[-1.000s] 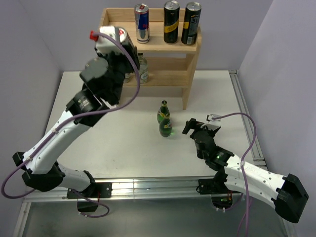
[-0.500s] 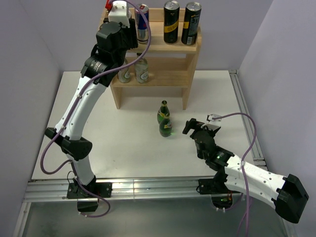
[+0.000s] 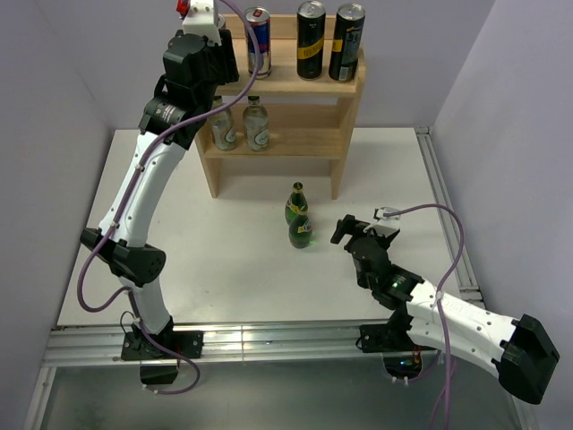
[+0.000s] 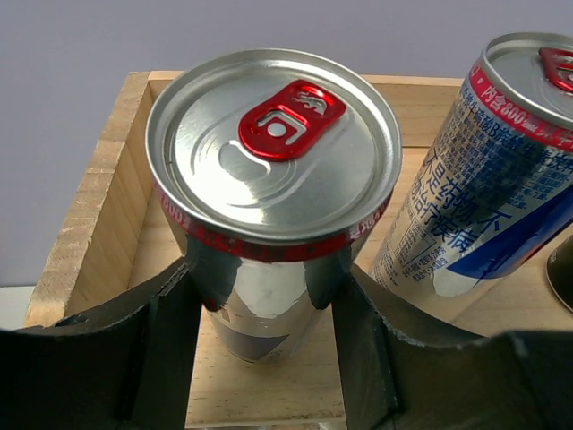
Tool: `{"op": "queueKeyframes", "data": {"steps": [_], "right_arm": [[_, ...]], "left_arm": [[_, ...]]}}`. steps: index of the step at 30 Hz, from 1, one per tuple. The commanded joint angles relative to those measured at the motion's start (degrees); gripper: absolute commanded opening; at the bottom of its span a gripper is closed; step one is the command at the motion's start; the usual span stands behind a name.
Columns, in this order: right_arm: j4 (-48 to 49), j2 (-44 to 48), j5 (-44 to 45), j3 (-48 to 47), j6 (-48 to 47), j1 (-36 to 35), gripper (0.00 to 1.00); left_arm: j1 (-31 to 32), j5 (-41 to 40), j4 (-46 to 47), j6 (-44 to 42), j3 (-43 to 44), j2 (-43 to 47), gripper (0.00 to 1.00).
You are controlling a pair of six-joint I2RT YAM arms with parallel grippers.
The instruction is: Place and organize the beverage onto the shelf
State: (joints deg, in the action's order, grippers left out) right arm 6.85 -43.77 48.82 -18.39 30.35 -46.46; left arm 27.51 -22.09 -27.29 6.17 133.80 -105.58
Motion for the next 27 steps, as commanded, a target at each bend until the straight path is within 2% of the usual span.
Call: {"op": "queueKeyframes", "data": {"steps": [1,3,4,5,6,10,12,13,27], "right_arm": [[1.8,-0.4,1.7,-0.8,-0.3,0.1,0.99],[1.8,-0.6,1.8,-0.8,-0.3,0.1,0.99],[1.8,-0.5,1.7,-0.8,-0.3,0.1,1.00],[1.8,-0.5,1.7,-0.8,-0.3,0.1,1.00],[1.8,-0.5,1.7,-0.8,-0.3,0.1,0.99],[1.8,-0.9,1.6,-0.8,-0.2,0.2,0.99],[1.8,-1.0,1.7,-0.9,-0.3,0.1,1.00],[1.8,-1.0,1.7,-0.8,-0.3,0.1,0.99],[2.0,-1.5,2.0,-0.9,-0.5,0.2,1.00]], "left_arm": [[-0.4,1.2,5.2,1.3,-0.2,3.2,0.10],[-0.3,0.8,5.9,1.4,-1.7,3.9,0.20],[-0.3,0.5,6.5,1.4,-2.2,4.2,0.34],[-0.4,0.5,6.9,1.4,-3.0,4.4,0.41],[-0.4,0.6,6.9,1.4,-3.1,4.8,0.58],[-0.3,0.3,7.1,1.6,-3.6,5.1,0.83],[-0.3,0.4,7.3,1.7,-4.1,5.4,0.87],[-0.3,0.5,7.6,1.7,-4.6,5.5,0.98],[0.1,2.5,6.2,4.5,-7.2,10.0,0.99]]}}
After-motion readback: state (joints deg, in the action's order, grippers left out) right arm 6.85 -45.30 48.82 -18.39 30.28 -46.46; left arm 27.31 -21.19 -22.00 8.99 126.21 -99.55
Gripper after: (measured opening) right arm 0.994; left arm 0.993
